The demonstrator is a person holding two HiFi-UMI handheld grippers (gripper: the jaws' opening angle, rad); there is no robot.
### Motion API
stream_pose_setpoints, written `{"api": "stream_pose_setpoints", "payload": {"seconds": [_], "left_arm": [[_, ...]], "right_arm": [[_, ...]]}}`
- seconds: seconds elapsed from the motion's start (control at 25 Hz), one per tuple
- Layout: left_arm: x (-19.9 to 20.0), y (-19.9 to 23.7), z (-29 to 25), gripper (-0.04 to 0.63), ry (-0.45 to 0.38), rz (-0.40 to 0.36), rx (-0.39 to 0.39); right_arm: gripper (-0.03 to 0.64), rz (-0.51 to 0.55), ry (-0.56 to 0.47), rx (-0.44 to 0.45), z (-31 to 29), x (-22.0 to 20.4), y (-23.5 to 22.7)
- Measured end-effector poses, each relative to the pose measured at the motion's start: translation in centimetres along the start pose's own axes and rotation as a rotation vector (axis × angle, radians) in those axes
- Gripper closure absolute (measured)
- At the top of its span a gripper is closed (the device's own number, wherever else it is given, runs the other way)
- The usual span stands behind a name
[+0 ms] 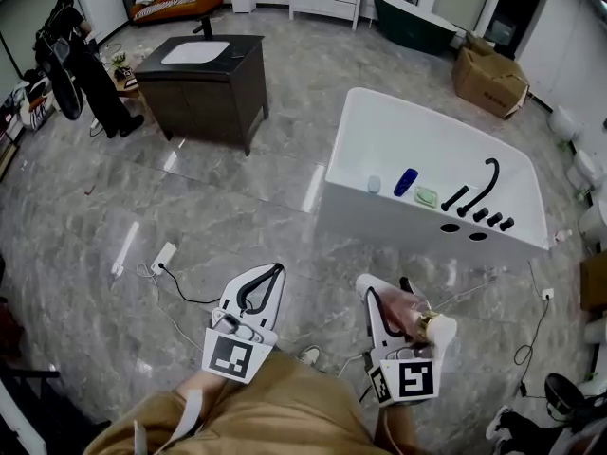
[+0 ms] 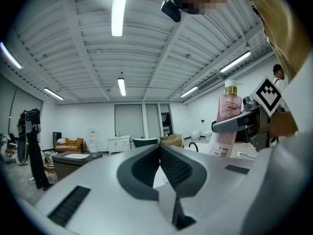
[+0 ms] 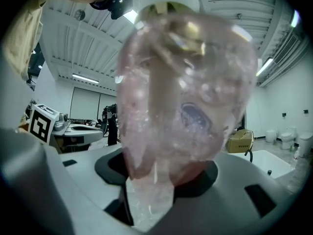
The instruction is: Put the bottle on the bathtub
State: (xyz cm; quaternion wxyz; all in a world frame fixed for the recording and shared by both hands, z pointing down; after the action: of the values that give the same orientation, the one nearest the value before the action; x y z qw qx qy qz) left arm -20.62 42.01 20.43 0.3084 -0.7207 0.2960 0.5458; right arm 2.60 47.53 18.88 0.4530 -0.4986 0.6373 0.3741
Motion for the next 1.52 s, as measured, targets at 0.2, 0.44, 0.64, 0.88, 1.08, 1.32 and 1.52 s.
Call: {"api": "stream_pose_setpoints", "payload": {"seconds": [0.2, 0.44, 0.64, 0.88, 1.08, 1.32, 1.52], "left_arm": [[0.3, -1.1, -0.8, 0.588, -0.001, -0.018, 0.038], [-0.4, -0.4, -2.3, 0.588, 0.028, 0.028, 0.062], [-1.2, 0.9, -5.4, 0.588, 0.026, 0.041, 0.039], [-1.7, 4.8, -11.2, 0.588, 0.045, 0.065, 0.001], [-1.7, 9.7, -17.1, 0.588, 0.059, 0.066, -0.025], [-0.6, 15.5, -22.9, 0.588, 0.035, 0.057, -0.090], [-0.5, 18.5, -27.4, 0.588, 0.021, 0.056, -0.166]], "right_arm": [[0.374, 0.002, 0.001, 0.017, -0.8, -0.6, -2.2], [0.376, 0.002, 0.031, 0.024, -1.9, -0.8, -3.9], [0.376, 0.005, 0.050, 0.013, -4.4, -0.9, -5.0], [0.376, -0.011, 0.100, -0.007, -10.0, 0.4, -6.6], [0.376, -0.014, 0.134, -0.032, -16.7, 2.6, -8.2], [0.376, 0.000, 0.117, -0.070, -23.5, 7.0, -8.2], [0.376, -0.011, 0.109, -0.137, -26.7, 8.8, -8.2]]}}
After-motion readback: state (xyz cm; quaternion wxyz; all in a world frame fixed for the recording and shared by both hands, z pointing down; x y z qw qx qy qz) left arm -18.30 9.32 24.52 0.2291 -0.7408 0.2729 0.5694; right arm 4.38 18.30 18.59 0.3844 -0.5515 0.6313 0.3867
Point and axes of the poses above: the fingertips, and each gripper's own axes: z backward along the fingers, y to its left, x out of its top, the point moved 8 cm from there along z, backward along the fingers, and after that the axes turned 12 degrees about y, right-handed, at the moved point
